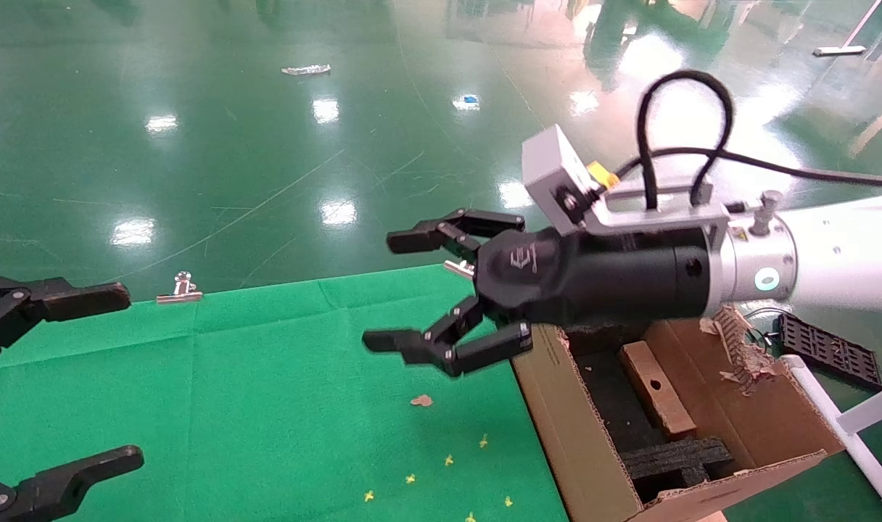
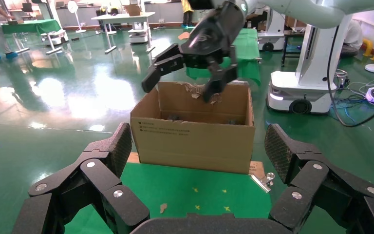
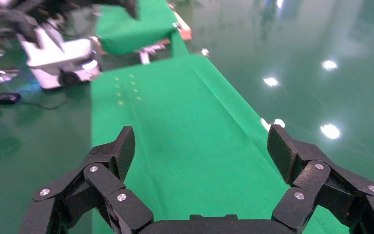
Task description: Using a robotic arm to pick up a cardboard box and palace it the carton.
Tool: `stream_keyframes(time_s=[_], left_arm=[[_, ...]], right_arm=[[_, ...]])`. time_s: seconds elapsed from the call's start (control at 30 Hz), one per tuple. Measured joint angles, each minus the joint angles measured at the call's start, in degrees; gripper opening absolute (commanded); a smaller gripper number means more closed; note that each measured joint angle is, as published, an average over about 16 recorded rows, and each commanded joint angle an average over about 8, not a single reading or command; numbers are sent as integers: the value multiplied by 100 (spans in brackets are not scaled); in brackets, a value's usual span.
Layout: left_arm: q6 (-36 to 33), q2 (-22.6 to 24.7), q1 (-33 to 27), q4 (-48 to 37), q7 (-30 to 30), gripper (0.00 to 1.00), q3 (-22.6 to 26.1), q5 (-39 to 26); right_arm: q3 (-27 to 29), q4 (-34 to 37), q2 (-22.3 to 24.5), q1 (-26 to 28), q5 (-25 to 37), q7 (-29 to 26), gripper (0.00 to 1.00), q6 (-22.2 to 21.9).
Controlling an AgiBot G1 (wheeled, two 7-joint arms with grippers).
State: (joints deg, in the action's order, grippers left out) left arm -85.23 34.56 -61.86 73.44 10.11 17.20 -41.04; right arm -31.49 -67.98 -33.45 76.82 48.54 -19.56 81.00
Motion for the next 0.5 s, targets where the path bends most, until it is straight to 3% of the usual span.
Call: stream_keyframes(time_s=[0.5], left_arm=[[2, -2, 0, -1, -2, 100, 3, 3]], right_arm=[[1561, -563, -158, -1548, -679, 862, 100, 471]])
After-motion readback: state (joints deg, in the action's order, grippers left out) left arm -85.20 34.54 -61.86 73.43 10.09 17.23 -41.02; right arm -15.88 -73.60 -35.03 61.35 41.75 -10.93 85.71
